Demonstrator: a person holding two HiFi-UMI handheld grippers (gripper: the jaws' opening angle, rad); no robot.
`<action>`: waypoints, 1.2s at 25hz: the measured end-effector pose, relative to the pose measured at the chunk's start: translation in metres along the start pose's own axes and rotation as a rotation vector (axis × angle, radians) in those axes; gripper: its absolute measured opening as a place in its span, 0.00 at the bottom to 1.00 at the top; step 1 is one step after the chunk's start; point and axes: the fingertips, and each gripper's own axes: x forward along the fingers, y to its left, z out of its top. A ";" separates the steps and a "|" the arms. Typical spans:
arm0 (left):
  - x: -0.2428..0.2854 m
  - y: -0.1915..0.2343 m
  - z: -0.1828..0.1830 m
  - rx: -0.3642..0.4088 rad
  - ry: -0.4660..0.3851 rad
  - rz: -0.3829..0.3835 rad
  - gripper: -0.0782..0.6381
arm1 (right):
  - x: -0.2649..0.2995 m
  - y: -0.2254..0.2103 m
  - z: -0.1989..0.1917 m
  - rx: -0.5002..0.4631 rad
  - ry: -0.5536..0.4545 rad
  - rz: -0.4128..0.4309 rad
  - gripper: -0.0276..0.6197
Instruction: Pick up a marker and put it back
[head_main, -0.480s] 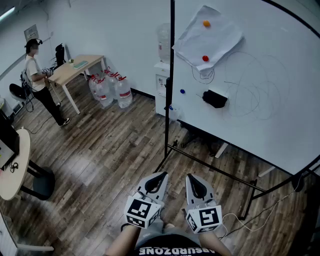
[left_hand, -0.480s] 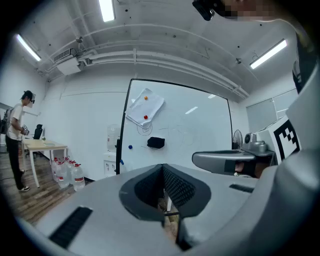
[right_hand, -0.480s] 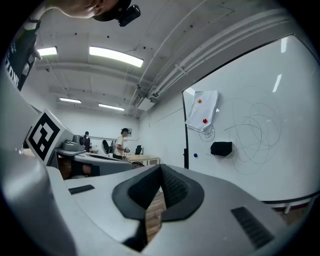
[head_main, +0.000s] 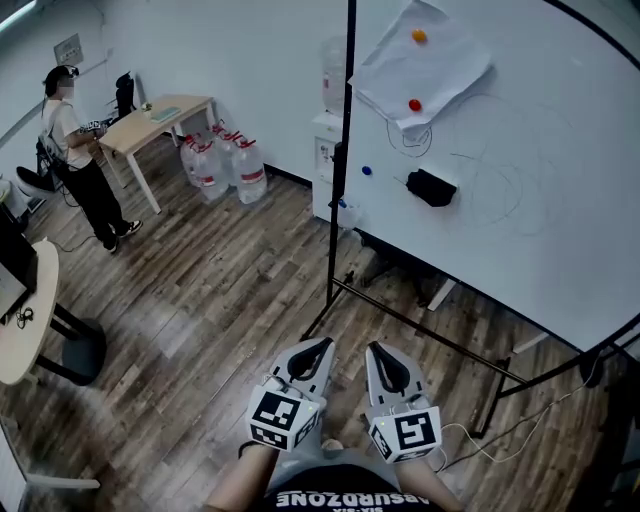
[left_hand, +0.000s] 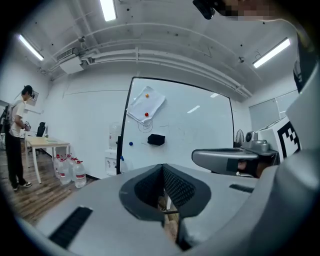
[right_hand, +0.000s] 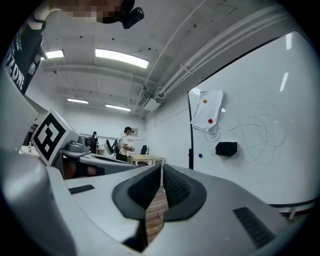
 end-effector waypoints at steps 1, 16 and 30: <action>0.004 0.002 0.001 -0.004 -0.001 -0.003 0.12 | 0.002 -0.004 0.001 -0.002 -0.005 -0.004 0.04; 0.087 0.096 0.012 -0.034 0.001 -0.012 0.12 | 0.111 -0.059 0.011 -0.066 -0.010 -0.039 0.40; 0.176 0.197 0.018 -0.027 0.052 -0.081 0.12 | 0.239 -0.113 -0.004 -0.038 0.026 -0.124 0.40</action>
